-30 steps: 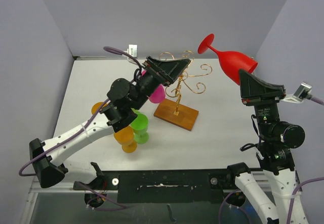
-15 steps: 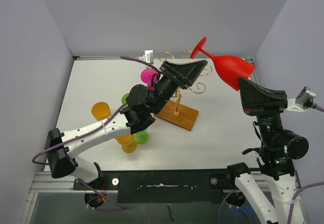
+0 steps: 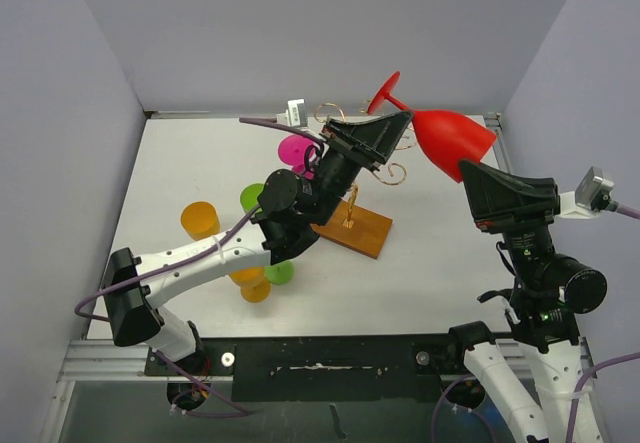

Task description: Place the wine glass upside down on the wine glass rack

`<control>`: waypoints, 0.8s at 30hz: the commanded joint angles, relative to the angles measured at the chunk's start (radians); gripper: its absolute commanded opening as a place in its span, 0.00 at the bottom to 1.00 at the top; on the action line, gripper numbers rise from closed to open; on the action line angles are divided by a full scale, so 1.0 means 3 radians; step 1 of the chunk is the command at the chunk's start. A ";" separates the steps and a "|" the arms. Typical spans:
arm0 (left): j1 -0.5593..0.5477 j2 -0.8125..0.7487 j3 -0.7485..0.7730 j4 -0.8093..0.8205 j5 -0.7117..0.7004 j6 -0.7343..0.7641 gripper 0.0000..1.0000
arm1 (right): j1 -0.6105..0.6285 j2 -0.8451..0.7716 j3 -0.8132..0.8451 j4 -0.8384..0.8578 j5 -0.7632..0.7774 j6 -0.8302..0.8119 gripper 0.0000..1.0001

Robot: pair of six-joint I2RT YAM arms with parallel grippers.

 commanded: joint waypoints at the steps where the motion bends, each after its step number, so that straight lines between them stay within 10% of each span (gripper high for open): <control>1: 0.0009 -0.0037 0.0025 0.0553 -0.0019 0.0048 0.24 | 0.0025 -0.0024 -0.0052 0.0117 -0.0318 0.0198 0.00; 10: 0.0014 -0.0095 0.0003 0.0573 -0.0086 0.0078 0.30 | 0.0026 -0.0003 -0.0162 0.0321 -0.0477 0.0442 0.00; 19: 0.0043 -0.0130 -0.0060 0.0694 -0.0022 0.0147 0.00 | 0.0029 0.0016 -0.0035 -0.0206 -0.0407 0.0342 0.10; 24: 0.0072 -0.0206 -0.0124 0.0688 0.0004 0.0325 0.00 | 0.0026 0.0069 0.0146 -0.0689 -0.0269 0.0246 0.22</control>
